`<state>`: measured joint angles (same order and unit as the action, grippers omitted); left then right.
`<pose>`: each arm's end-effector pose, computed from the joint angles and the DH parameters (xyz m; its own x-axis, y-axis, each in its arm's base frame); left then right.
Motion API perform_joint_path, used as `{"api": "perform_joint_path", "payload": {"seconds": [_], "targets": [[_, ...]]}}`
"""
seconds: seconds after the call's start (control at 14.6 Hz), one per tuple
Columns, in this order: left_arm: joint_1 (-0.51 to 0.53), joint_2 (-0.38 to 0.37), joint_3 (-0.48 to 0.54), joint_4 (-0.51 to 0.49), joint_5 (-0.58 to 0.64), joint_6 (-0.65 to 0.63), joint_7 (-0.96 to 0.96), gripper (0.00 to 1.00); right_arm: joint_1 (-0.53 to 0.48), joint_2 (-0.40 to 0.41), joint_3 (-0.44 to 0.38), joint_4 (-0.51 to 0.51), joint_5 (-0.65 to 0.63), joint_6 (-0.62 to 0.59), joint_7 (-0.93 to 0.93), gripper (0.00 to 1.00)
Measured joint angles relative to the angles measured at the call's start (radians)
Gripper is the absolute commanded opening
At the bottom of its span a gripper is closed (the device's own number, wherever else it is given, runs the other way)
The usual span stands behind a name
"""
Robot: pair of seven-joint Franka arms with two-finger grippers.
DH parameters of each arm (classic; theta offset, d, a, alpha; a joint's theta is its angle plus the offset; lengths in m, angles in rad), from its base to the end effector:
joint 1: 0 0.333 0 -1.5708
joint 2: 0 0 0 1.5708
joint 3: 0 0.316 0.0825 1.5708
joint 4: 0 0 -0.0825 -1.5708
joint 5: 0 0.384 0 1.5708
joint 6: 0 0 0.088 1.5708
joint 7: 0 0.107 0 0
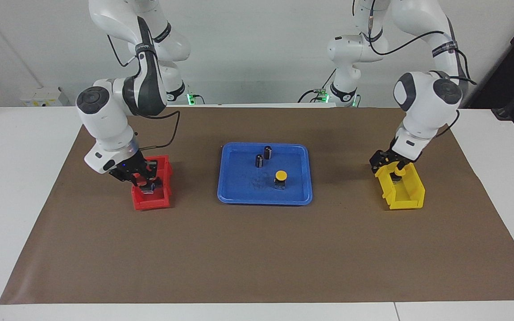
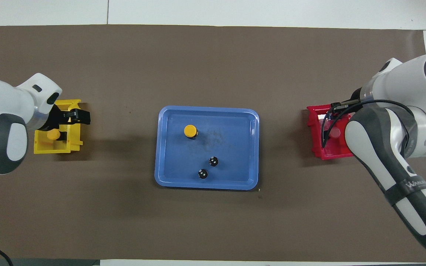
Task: Sort red and yellow buttons by color
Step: 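Grasp the last yellow button with the left gripper while the right gripper withdraws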
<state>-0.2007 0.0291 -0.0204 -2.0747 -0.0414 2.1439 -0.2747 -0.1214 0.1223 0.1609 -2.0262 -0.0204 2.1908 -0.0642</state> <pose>0.5426 -0.1237 0.4191 0.9967 0.0759 0.0284 0.0746 -0.9962 0.0456 0.5792 0.0203 0.3937 0.9926 0.1132 0.0440 0.1133 -0.9936 0.0004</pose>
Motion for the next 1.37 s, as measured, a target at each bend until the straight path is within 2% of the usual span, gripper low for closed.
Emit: {"api": "perform_joint_path", "payload": {"seconds": [0.27, 0.41, 0.48, 0.62, 0.69, 0.82, 0.96, 1.03, 1.1, 1.17, 1.23, 1.3, 1.37], "targets": [[-0.239, 0.015, -0.007, 0.034, 0.0, 0.041, -0.341, 1.0, -0.002, -0.016, 0.0, -0.094, 0.001, 0.101, 0.0, 0.37], [-0.334, 0.064, -0.007, 0.088, 0.005, 0.041, -0.493, 1.0, -0.002, -0.013, 0.0, -0.113, 0.001, 0.129, 0.0, 0.38], [-0.368, 0.101, -0.007, 0.123, 0.011, 0.041, -0.545, 1.0, -0.002, -0.007, 0.0, -0.118, 0.001, 0.14, 0.0, 0.41], [-0.414, 0.174, -0.006, 0.161, 0.014, 0.078, -0.608, 1.0, -0.003, 0.007, 0.0, -0.121, 0.001, 0.159, -0.001, 0.57], [-0.43, 0.205, -0.006, 0.167, 0.015, 0.102, -0.624, 1.0, -0.003, 0.011, 0.0, -0.122, 0.001, 0.167, -0.001, 0.7], [-0.45, 0.255, -0.006, 0.173, 0.015, 0.135, -0.638, 0.99, -0.003, 0.012, 0.001, -0.122, 0.001, 0.169, -0.008, 0.7], [-0.455, 0.28, -0.005, 0.18, 0.015, 0.155, -0.64, 0.94, -0.003, 0.012, 0.0, -0.119, 0.001, 0.166, -0.051, 0.71], [-0.455, 0.283, -0.004, 0.185, 0.017, 0.156, -0.64, 0.9, -0.006, 0.012, -0.001, -0.11, 0.001, 0.152, -0.069, 0.73], [-0.455, 0.283, -0.003, 0.191, 0.023, 0.156, -0.64, 0.86, -0.011, 0.011, -0.001, -0.088, 0.001, 0.114, -0.084, 0.79], [-0.455, 0.283, -0.002, 0.195, 0.033, 0.156, -0.64, 0.77, -0.018, 0.009, -0.001, -0.049, 0.001, 0.056, -0.096, 0.86], [-0.455, 0.283, 0.0, 0.199, 0.041, 0.156, -0.641, 0.55, -0.024, 0.006, -0.001, 0.005, 0.001, -0.017, -0.103, 0.95], [-0.455, 0.283, 0.001, 0.2, 0.043, 0.156, -0.641, 0.35, -0.027, 0.001, -0.001, 0.055, 0.001, -0.084, -0.104, 1.0], [-0.455, 0.283, 0.002, 0.2, 0.044, 0.156, -0.641, 0.2, -0.027, -0.008, -0.001, 0.104, 0.001, -0.156, -0.104, 1.0]]}}
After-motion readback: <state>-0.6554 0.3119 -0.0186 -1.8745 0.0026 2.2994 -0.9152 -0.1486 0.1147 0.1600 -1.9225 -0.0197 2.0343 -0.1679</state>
